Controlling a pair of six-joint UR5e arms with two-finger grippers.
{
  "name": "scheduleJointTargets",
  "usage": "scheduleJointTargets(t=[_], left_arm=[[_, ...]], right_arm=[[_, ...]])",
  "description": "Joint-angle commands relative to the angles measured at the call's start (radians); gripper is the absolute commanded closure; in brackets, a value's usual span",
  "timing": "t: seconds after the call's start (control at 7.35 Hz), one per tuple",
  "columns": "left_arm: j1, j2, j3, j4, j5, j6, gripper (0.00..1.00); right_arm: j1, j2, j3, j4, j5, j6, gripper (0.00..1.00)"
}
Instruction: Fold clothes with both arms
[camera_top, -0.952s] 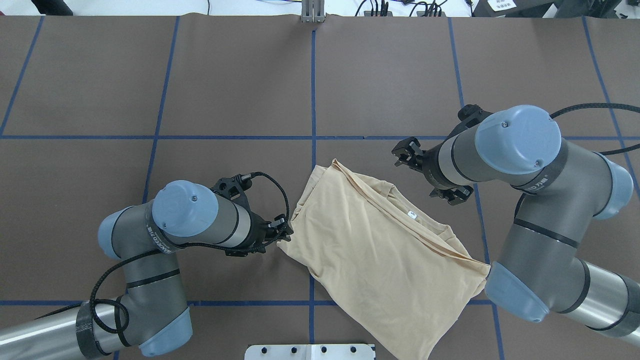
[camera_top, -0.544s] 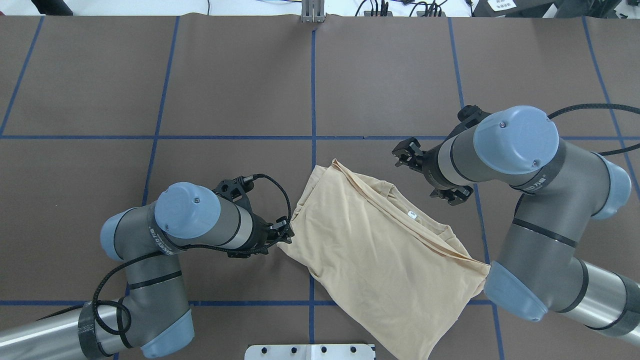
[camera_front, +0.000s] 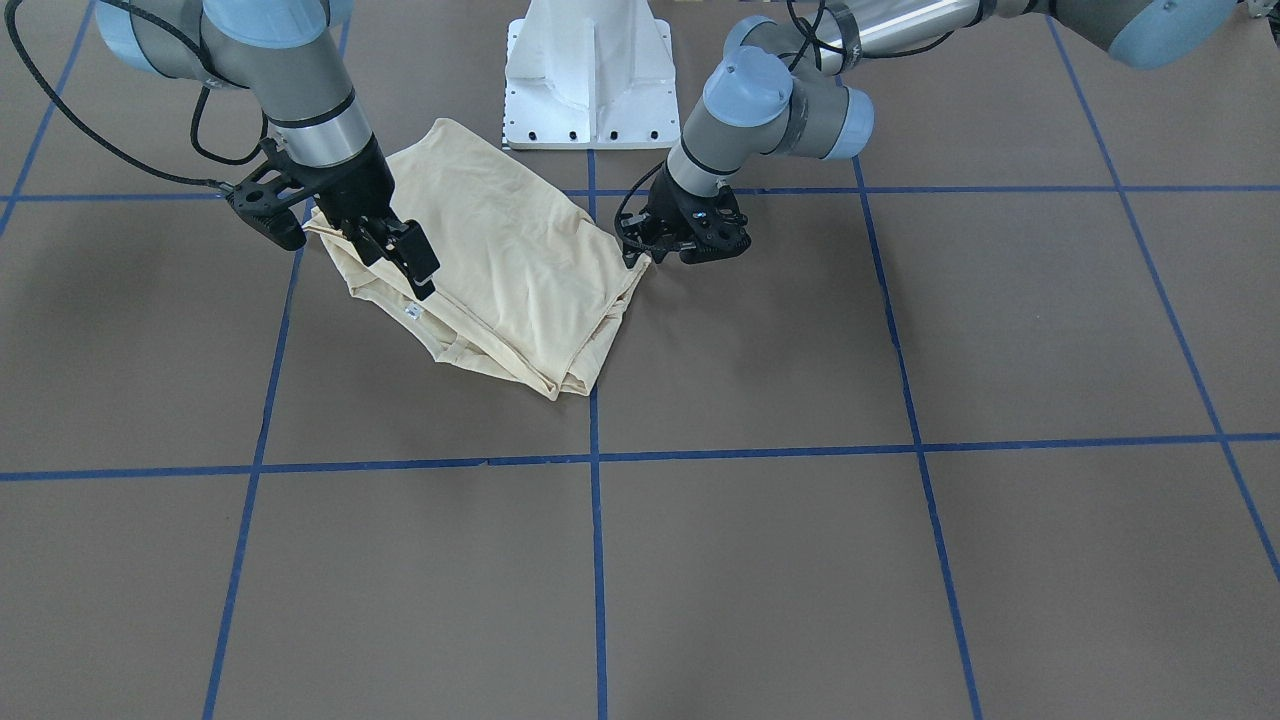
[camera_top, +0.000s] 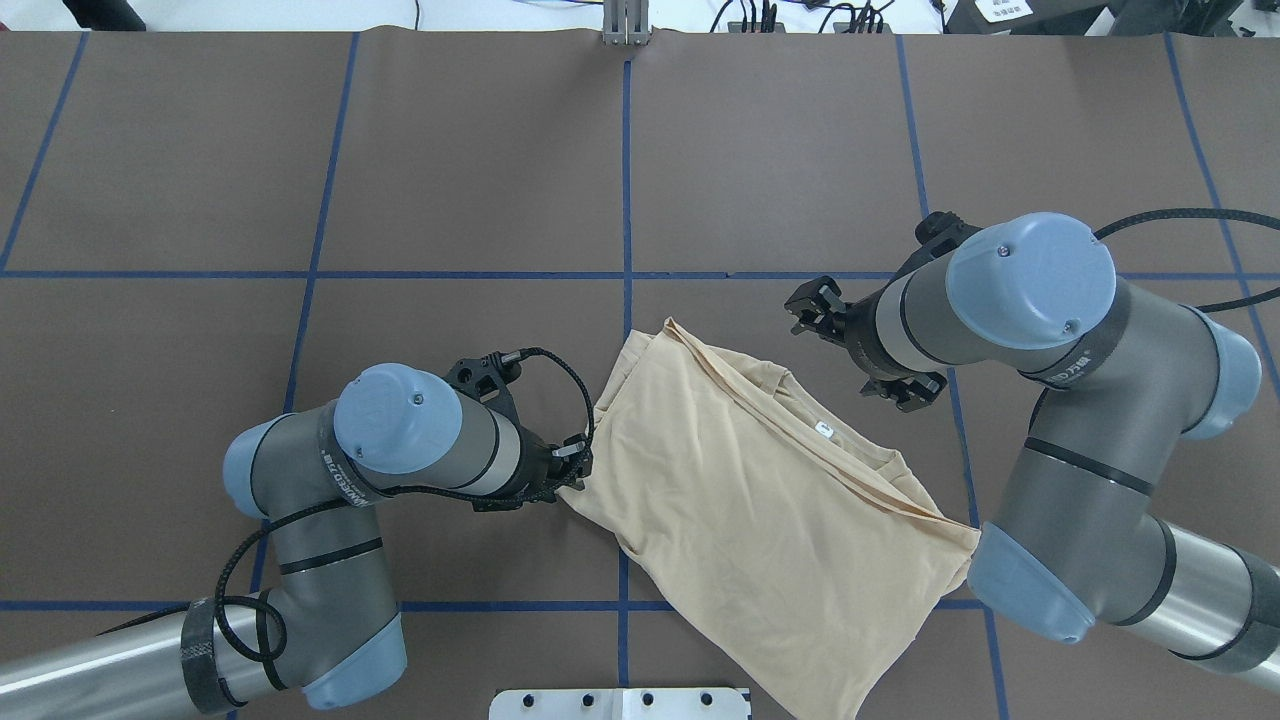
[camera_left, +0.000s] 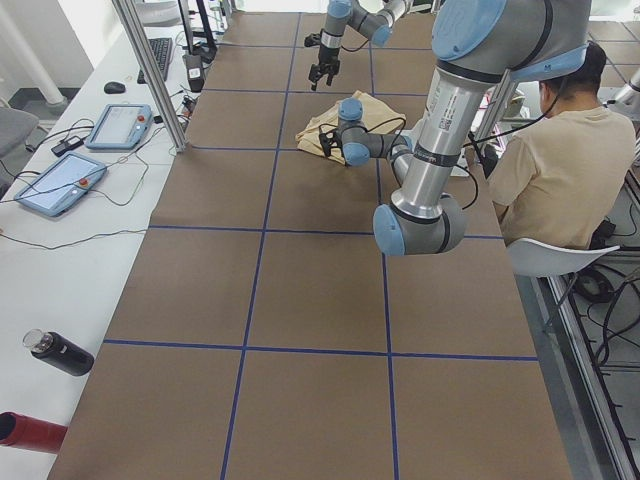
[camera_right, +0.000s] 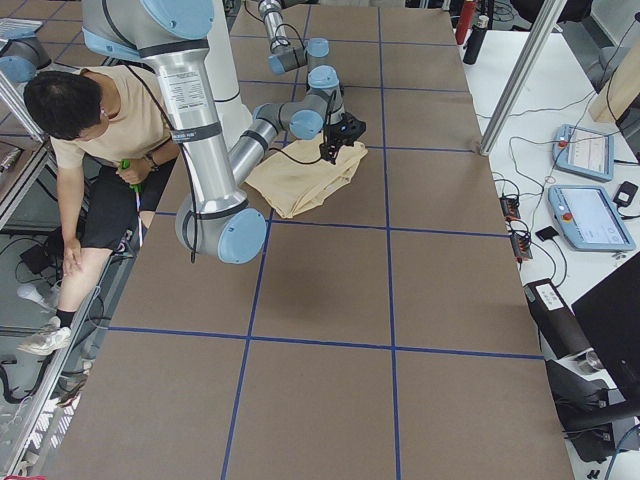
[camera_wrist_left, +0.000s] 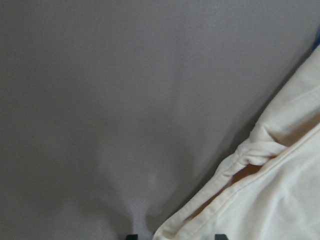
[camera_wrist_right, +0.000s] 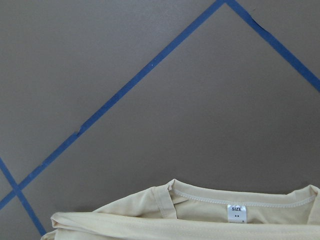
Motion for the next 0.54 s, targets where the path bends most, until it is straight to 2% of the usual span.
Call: scheduleJointTargets(t=[0.0, 0.27, 0.41], left_arm=[[-0.003, 0.009, -0.016, 0.003, 0.002, 0.012, 1.0], [-0.061, 0.017, -0.036, 0.016, 0.0, 0.063, 1.0], [-0.096, 0.035, -0.025, 0.021, 0.003, 0.176, 1.0]], right_arm=[[0.0, 0.001, -0.006, 0.002, -0.001, -0.001, 0.0], [0.0, 0.0, -0.011, 0.002, -0.002, -0.003, 0.0], [0.0, 0.0, -0.02, 0.002, -0.004, -0.003, 0.0]])
